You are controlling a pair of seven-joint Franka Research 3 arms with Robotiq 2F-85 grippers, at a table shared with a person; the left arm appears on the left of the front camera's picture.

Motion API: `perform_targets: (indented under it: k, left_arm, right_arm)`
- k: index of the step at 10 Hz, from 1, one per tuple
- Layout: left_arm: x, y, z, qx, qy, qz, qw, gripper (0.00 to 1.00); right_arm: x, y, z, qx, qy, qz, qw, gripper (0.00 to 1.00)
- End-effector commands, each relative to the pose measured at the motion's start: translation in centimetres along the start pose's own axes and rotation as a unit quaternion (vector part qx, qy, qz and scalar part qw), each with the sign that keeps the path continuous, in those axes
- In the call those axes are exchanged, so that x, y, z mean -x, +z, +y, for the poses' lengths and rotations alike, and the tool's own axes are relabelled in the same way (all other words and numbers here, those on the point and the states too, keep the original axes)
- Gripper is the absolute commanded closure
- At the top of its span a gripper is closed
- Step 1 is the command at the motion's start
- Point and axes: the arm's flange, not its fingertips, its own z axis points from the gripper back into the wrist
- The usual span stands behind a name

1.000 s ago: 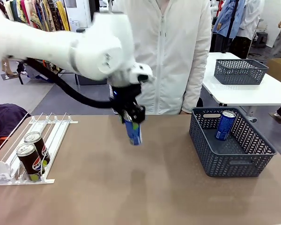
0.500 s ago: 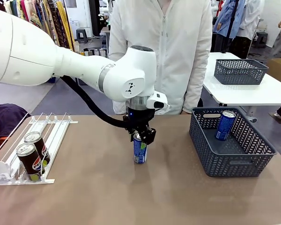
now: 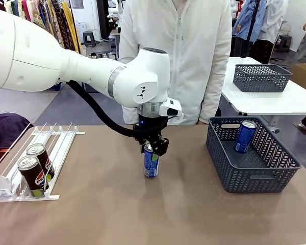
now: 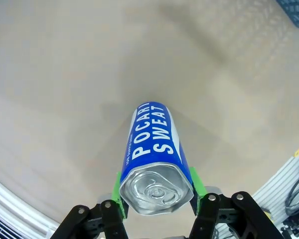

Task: Retrieve and store the cans from the dispenser.
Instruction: Pick up the last remaining can from one row of the Automatic Can Dispenser and place it in the middle of the table.

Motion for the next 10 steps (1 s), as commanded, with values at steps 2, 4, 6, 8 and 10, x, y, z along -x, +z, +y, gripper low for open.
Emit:
perform_targets:
  k: [2, 4, 6, 8, 10]
  left_arm:
    - [0.2, 1.2, 0.4, 0.003, 0.000, -0.011, 1.000, 0.00]
    - [2.0, 4.7, 1.2, 0.018, 0.003, -0.046, 0.999, 0.00]
    - [7.0, 12.0, 3.9, 0.065, -0.009, -0.102, 0.993, 0.00]
    - [13.6, 17.5, 9.4, 0.115, 0.011, -0.162, 0.980, 0.00]
    - [22.4, 20.1, 18.2, 0.176, 0.122, -0.248, 0.945, 0.00]
  right_arm:
    - [-0.3, 0.0, 0.3, -0.010, 0.005, -0.005, 1.000, 0.00]
    - [-0.3, 0.0, 0.3, -0.010, 0.005, -0.005, 1.000, 0.00]
    - [-0.3, 0.0, 0.3, -0.010, 0.005, -0.005, 1.000, 0.00]
    - [-0.3, 0.0, 0.3, -0.010, 0.005, -0.005, 1.000, 0.00]
    - [-0.3, 0.0, 0.3, -0.010, 0.005, -0.005, 1.000, 0.00]
